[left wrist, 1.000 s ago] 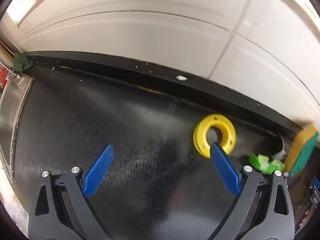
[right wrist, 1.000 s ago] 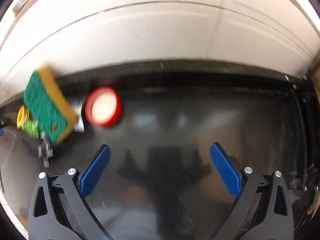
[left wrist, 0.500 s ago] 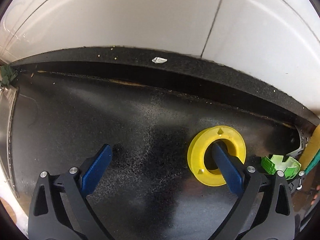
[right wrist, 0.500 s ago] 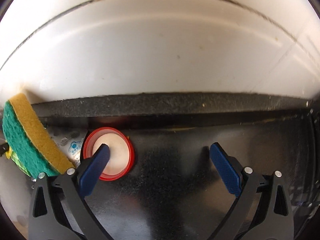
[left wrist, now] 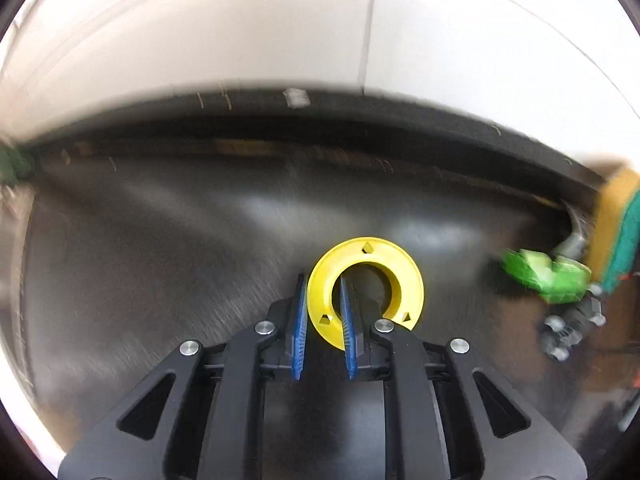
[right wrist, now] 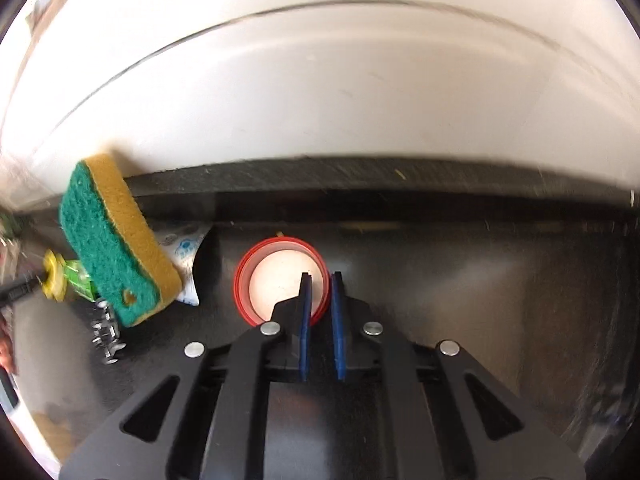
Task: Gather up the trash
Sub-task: 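Carry the spool and red lid over the bin and open both tools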
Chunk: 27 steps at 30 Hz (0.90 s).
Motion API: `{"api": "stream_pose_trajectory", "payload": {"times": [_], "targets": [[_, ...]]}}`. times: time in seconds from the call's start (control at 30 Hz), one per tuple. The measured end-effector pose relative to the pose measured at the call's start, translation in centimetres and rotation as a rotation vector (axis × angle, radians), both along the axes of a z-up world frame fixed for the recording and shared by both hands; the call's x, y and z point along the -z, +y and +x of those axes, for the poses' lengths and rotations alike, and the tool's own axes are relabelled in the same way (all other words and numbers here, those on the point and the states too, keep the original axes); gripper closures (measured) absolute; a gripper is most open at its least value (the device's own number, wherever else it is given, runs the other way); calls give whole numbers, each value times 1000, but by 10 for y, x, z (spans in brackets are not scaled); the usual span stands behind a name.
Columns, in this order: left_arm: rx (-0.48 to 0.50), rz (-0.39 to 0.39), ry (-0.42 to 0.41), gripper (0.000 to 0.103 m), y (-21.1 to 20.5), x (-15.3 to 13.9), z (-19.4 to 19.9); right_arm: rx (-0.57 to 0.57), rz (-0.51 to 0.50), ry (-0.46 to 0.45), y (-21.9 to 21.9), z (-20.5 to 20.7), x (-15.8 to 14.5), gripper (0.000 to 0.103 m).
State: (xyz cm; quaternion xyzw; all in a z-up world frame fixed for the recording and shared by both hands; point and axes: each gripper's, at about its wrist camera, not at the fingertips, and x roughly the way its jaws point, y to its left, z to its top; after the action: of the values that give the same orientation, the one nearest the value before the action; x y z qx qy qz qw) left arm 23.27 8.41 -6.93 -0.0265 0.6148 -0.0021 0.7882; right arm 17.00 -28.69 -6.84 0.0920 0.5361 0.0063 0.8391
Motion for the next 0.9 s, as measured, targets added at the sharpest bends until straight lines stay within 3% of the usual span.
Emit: {"api": "stream_pose_trajectory", "payload": {"times": [0.07,0.27,0.37,0.43,0.7,0.9], "targets": [[-3,-54,35,89,-1,-5,-16,58,17,0,-15,-18,-3,97],[12,-52,-23,89,2,-51,-72,177,11,-114,-60,-77,-50,97],[6,-51,-62,89,1,-76,-99,167,14,-174,-61,-91,-77,97],[-4,-47,-86,89,5,-91,-119,122,26,-191,-60,-78,-93,97],[-134,3,-169,89,56,-126,-190,-238,62,-195,76,-72,-106,97],[-368,31,-134,89,131,-119,-288,-595,103,-178,227,-95,-107,97]]}}
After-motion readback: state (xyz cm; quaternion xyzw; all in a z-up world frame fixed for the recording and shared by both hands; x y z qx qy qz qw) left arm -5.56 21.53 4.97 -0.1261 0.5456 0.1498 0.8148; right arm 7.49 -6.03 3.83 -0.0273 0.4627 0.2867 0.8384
